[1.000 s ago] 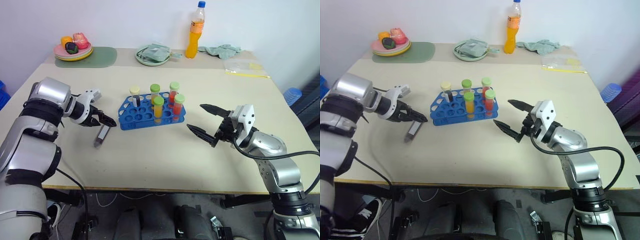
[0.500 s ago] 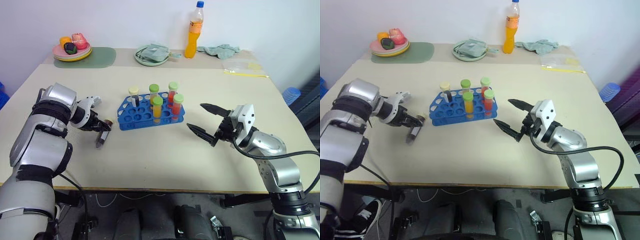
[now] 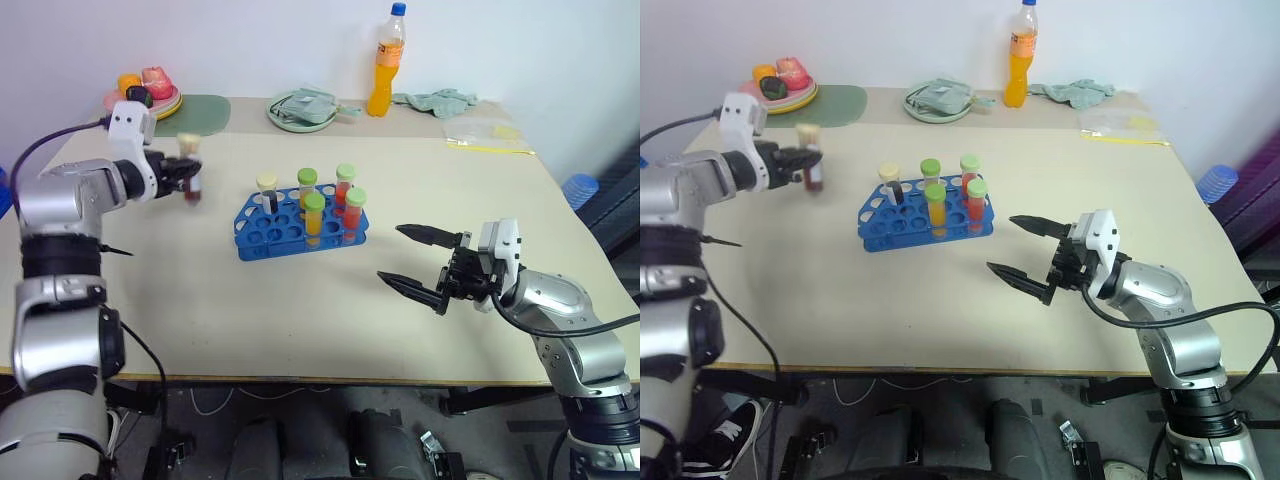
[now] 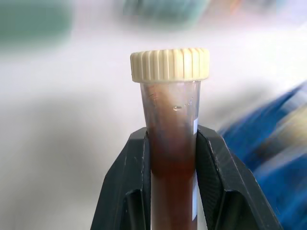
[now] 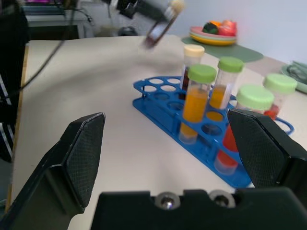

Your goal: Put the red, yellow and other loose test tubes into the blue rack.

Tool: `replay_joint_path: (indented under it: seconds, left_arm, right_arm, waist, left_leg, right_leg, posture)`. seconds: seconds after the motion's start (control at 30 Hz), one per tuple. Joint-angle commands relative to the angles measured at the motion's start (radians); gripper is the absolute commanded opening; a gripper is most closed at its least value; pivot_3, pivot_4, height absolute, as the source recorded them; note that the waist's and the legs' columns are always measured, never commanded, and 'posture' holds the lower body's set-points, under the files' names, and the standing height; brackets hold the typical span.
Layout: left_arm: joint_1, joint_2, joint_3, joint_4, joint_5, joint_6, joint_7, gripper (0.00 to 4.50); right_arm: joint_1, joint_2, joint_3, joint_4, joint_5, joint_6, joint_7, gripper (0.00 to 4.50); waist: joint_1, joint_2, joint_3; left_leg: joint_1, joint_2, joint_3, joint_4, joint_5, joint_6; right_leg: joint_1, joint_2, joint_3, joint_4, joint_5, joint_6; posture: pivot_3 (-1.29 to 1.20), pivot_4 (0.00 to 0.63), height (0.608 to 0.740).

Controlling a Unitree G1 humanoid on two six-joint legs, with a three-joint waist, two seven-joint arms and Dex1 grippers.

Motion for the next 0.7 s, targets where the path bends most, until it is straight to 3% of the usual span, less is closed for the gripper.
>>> replay_joint_path:
  seconds: [0.03, 0.17, 0.3, 0.7]
  left_arm:
    - [0.095, -0.068, 0.091, -0.277, -0.098, -0.087, 0.041, 0.7]
    - [0.295, -0.118, 0.023, -0.5, -0.096, -0.259, -0.027, 0.7]
    - [0.4, -0.185, 0.004, -0.556, -0.109, -0.371, -0.037, 0.7]
    - [0.522, -0.251, -0.14, -0.29, 0.153, -0.933, -0.006, 0.7]
  right_arm:
    - [-0.03, -0.007, -0.019, 0.006, 0.001, -0.012, 0.001, 4.5]
    - [-0.015, -0.013, -0.022, -0.001, 0.003, -0.006, 0.005, 4.5]
    - [0.0, -0.023, -0.031, -0.006, -0.002, -0.007, 0.003, 4.5]
    - [0.015, -0.035, -0.049, -0.015, -0.004, -0.001, -0.029, 4.5]
  waist:
    - [-0.001, 0.0, 0.0]
    - [-0.004, 0.001, -0.001]
    - [0.003, 0.001, -0.001]
    - [0.001, 0.001, -0.001]
  left_leg:
    - [0.0, 0.0, 0.0, 0.0, 0.0, 0.0]
    - [0.002, 0.0, 0.001, -0.001, 0.0, 0.0]
    - [0.002, 0.0, 0.0, 0.0, 0.0, -0.001]
    - [0.002, 0.0, 0.0, 0.0, 0.0, 0.0]
  right_leg:
    - [0.0, 0.0, 0.0, 0.0, 0.0, 0.0]
    - [0.0, 0.002, 0.002, 0.0, 0.0, 0.0]
    - [0.001, 0.002, 0.001, 0.0, 0.0, 0.0]
    - [0.002, 0.002, 0.001, -0.001, 0.0, 0.0]
  posture:
    - [0.0, 0.15, 0.74]
    - [0.0, 0.15, 0.74]
    - [0.0, 0.15, 0.74]
    - [0.0, 0.15, 0.74]
